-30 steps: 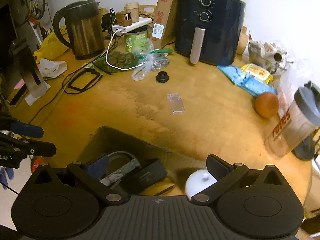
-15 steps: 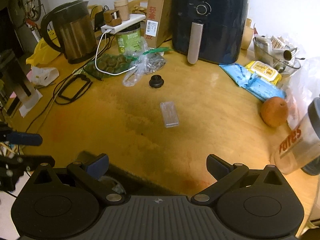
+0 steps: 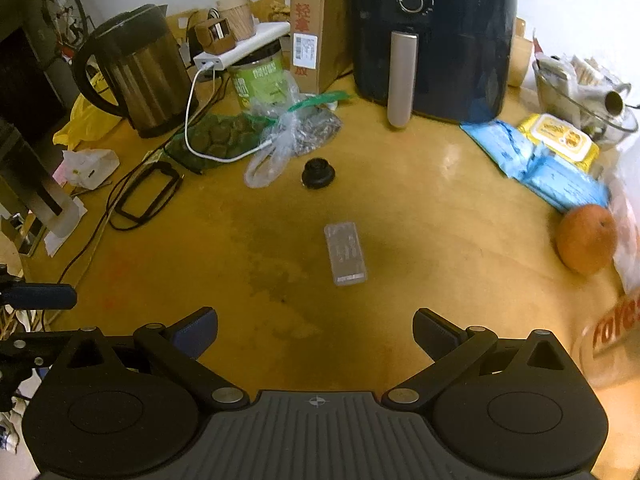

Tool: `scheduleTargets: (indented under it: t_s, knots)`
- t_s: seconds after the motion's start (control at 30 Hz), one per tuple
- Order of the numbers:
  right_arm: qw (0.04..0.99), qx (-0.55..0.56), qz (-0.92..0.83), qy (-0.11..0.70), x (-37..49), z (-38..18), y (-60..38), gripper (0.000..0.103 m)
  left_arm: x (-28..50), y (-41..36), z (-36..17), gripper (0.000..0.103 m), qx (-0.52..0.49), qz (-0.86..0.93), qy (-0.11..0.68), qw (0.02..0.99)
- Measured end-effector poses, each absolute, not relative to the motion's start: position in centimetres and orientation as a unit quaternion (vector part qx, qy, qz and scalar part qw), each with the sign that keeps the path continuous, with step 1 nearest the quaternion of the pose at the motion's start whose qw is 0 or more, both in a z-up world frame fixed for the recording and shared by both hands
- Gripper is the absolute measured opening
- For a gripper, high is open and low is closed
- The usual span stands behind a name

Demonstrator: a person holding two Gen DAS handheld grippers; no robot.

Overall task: Organize rigid objects
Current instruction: 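Move the right tool to the clear plastic case and close on it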

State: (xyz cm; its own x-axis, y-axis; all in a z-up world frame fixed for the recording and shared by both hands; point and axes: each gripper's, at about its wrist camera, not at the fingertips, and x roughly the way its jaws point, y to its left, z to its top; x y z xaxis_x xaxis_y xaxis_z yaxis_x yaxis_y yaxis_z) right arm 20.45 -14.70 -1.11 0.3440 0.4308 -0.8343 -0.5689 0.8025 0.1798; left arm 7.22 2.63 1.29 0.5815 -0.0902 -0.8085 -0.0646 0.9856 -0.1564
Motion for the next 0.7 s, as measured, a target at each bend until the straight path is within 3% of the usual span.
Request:
scheduleTargets:
  t_s: [0.27, 0.53, 0.7]
  knots:
    - [0.82, -0.091, 0.317, 0.468, 23.0, -2.9, -13.4, 0.1, 7.9, 3.4, 1.0, 0.052, -0.092, 0.009, 0.463, 0.881]
    - [0.809, -0.116, 0.326, 0.475, 25.4, -5.5, -11.6, 0.076, 8.3, 3.9, 0.8, 0.052, -0.104, 0.022, 0.465, 0.879]
    - [0.801, -0.126, 0.331, 0.482, 26.7, -6.9, -10.5, 0.068, 8.5, 4.2, 0.7, 0.052, -0.108, 0.031, 0.468, 0.877]
